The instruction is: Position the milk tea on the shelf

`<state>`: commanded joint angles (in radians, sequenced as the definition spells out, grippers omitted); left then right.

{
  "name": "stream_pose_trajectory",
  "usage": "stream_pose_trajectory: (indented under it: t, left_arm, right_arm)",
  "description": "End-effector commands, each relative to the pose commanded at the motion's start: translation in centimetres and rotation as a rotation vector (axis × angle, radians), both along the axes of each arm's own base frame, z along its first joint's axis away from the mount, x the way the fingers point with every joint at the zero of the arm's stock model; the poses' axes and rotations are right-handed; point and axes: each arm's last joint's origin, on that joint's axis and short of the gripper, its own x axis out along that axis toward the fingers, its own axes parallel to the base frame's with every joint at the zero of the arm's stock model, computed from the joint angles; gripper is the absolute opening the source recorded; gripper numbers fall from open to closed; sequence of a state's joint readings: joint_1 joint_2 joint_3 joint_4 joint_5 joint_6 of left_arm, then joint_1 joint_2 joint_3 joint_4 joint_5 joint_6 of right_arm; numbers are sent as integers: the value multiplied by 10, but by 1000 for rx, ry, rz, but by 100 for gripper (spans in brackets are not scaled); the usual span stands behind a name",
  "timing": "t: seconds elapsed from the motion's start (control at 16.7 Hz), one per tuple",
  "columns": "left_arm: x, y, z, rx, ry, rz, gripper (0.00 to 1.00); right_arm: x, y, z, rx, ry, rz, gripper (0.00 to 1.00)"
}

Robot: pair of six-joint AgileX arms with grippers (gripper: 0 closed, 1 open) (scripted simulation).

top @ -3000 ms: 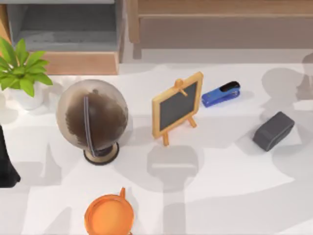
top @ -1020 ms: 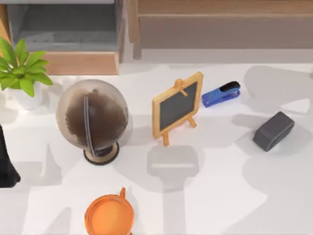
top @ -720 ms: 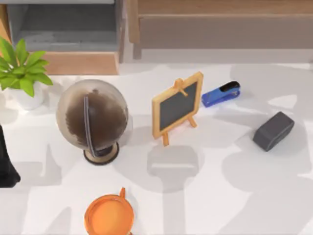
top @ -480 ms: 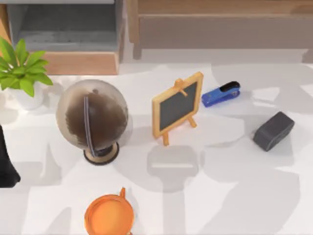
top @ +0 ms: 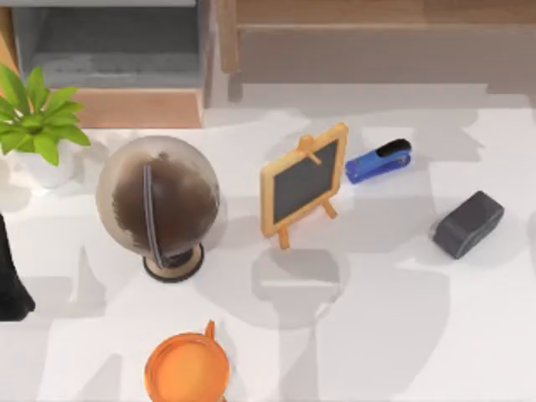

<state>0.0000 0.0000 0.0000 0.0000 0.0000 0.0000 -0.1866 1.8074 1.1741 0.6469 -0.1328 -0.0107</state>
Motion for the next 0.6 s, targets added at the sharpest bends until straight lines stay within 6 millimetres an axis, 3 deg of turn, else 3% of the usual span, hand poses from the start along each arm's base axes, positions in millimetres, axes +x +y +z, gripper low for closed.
stream_pose_trajectory:
  t: [0.6]
  left_arm:
    - [0, 0, 0, 0, 0, 0, 100]
  right_arm:
    - [7, 1, 4, 20, 3, 15, 0]
